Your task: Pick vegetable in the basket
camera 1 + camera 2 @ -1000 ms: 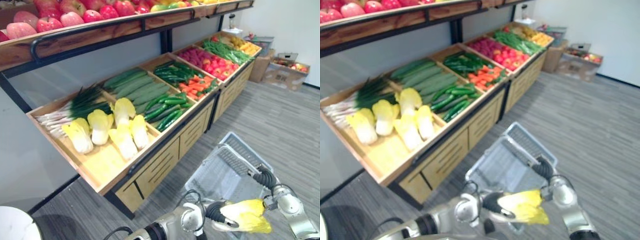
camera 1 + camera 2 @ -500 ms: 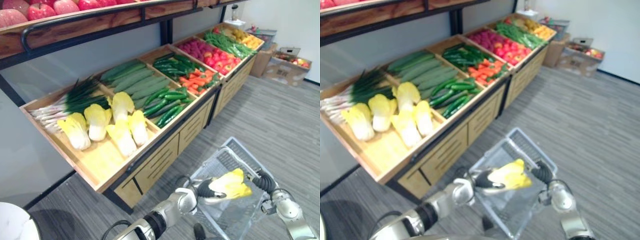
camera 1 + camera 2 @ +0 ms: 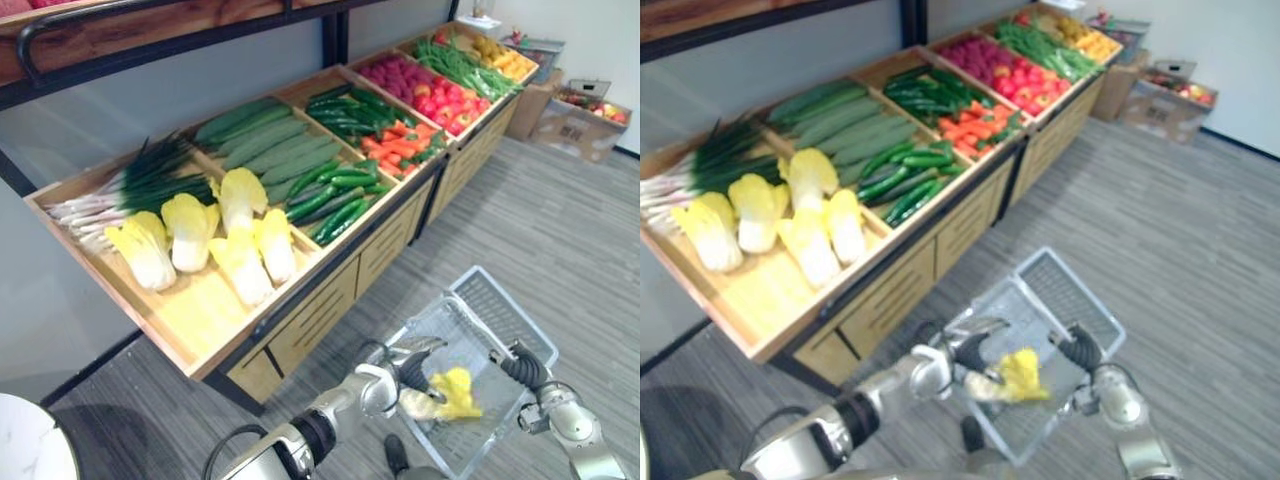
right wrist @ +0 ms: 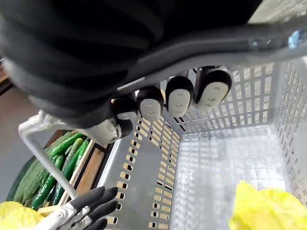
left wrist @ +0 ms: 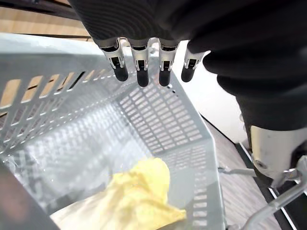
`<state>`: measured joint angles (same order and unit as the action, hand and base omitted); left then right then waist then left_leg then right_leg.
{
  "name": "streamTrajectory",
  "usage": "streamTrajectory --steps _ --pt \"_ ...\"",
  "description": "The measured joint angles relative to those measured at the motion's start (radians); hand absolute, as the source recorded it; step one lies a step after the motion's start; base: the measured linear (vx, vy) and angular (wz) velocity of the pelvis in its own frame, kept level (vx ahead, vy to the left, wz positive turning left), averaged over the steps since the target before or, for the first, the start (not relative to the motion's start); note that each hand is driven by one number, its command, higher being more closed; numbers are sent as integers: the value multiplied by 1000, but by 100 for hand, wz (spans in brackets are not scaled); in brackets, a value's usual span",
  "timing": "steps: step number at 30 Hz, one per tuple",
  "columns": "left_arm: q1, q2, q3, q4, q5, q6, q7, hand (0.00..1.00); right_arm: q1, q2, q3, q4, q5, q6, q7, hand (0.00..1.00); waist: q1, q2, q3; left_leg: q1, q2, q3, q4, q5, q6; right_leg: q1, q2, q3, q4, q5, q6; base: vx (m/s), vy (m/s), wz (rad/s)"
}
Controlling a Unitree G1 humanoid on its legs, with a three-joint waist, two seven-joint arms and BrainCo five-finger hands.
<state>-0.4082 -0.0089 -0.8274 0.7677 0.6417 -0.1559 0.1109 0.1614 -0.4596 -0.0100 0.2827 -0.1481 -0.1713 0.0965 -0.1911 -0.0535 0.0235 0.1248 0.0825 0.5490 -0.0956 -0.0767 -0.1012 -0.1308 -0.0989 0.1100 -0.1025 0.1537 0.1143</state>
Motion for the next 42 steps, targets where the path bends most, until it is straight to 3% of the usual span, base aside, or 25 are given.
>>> streamTrajectory --steps 6,9,12,15,18,22,23,26,28,32,33,35,38,42 --pt "0 0 -13 -10 -8 -17 -39 0 0 3 -4 4 -2 0 -3 100 2 0 0 -3 -1 -15 0 0 0 5 -5 -14 1 -3 4 -30 -55 7" --pt "0 19 -13 -96 -39 -29 -76 0 -2 13 -28 37 -8 -1 -9 100 5 1 0 -13 -3 -37 0 3 4 6 -12 -32 4 -7 8 -32 -54 21" --pt "4 94 -9 -298 -122 -57 -110 0 -3 29 -86 120 -12 0 -22 100 19 4 -1 -21 -4 -63 0 6 9 9 -19 -58 13 -11 13 -18 -50 27" --pt "64 228 60 -539 -225 -88 -150 0 -1 43 -144 201 -52 10 -31 100 38 11 -1 -19 -2 -91 0 7 11 21 -22 -88 21 -12 14 -19 -49 26" --pt "228 333 258 -729 -319 -113 -160 0 13 67 -179 266 -99 19 -65 100 46 13 -1 -22 -2 -121 0 9 13 36 -30 -119 22 -16 16 -23 -41 29" --pt "481 347 604 -847 -362 -118 -86 0 45 111 -225 343 -132 19 -112 100 65 13 -1 -61 -1 -179 49 0 24 41 -42 -183 44 -38 13 -19 -60 41" --pt "508 339 645 -846 -360 -118 -70 0 45 119 -232 358 -135 19 -116 100 67 13 -1 -66 -1 -188 59 -4 25 45 -45 -191 47 -43 12 -15 -53 50" --pt "597 230 851 -776 -350 -117 29 0 54 163 -304 421 -158 16 -157 100 109 14 -5 -81 0 -222 80 -8 27 56 -52 -226 49 -50 6 -31 -45 33" --pt "619 162 981 -629 -339 -114 131 0 58 164 -330 454 -159 16 -179 100 120 16 -15 -109 -2 -261 96 -5 30 59 -61 -268 46 -53 2 -43 -42 45" --pt "651 114 1128 -346 -278 -37 226 0 62 166 -338 494 -169 14 -211 100 139 15 -26 -111 -2 -292 93 3 33 81 -62 -305 28 -56 -1 -48 -48 24" --pt "651 111 1139 -325 -274 -35 230 0 62 167 -338 500 -169 14 -214 100 140 14 -28 -111 -2 -292 91 5 34 81 -62 -306 26 -56 -1 -46 -37 17" --pt "651 108 1227 -127 -275 -17 240 0 54 169 -339 536 -171 14 -225 100 142 11 -47 -107 -5 -302 61 23 31 84 -60 -321 11 -56 -2 -31 -41 13" --pt "658 109 1298 83 -309 37 241 0 40 175 -352 575 -200 14 -248 100 141 7 -56 -100 -5 -305 45 31 32 90 -58 -324 3 -55 -1 -2 -24 5" --pt "695 110 1297 214 -272 66 215 0 22 175 -354 601 -207 15 -261 100 144 6 -56 -78 -3 -287 43 29 28 104 -55 -313 -1 -53 1 3 -13 -10"
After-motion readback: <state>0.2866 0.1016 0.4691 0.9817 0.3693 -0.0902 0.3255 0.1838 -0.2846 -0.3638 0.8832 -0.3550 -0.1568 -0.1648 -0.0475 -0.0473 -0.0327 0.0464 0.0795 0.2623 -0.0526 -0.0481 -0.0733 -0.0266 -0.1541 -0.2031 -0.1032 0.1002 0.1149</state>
